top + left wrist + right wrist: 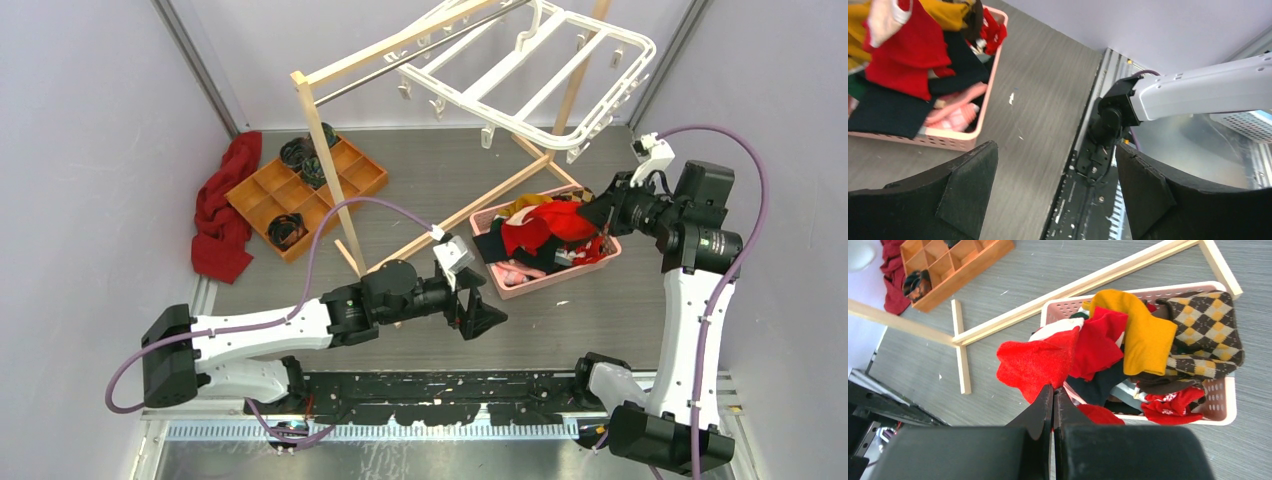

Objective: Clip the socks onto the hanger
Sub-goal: Pick up the sock from the bin.

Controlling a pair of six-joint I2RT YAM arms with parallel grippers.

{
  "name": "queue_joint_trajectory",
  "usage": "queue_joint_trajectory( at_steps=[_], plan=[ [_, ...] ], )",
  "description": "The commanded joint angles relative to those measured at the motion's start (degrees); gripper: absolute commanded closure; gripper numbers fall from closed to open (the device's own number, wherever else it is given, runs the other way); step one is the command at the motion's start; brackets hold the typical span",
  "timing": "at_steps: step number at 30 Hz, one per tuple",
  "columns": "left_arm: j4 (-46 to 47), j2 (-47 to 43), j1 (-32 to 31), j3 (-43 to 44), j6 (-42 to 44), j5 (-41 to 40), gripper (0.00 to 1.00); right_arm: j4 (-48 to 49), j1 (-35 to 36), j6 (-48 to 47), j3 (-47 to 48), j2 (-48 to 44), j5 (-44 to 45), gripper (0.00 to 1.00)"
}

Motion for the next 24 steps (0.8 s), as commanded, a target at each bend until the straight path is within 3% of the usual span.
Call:
queue_joint_trajectory(
  at_steps=[1,9,22,24],
  plan=[
    [5.9,-2.7,-0.2,-0.8,6.1,-3.6,0.12,5.7,-0.7,5.3,3.1,-1.4,2.5,0.99],
    [6.8,-5.4,-0.2,-4.1,8.4,-7.0,0.14,7.7,-0.8,7.7,6.8,-2.1,2.3,0.99],
    [6.1,-5.0,-0.2,-4.4,8.0,-9.2,0.19,10.5,-0.8,11.1,-0.6,1.1,6.9,0.99],
    [5.7,-4.9,-0.2,-4.1,7.9,-9.2,0.2,10.8,-1.0,11.2,0.0,1.7,4.3,0.99]
  ],
)
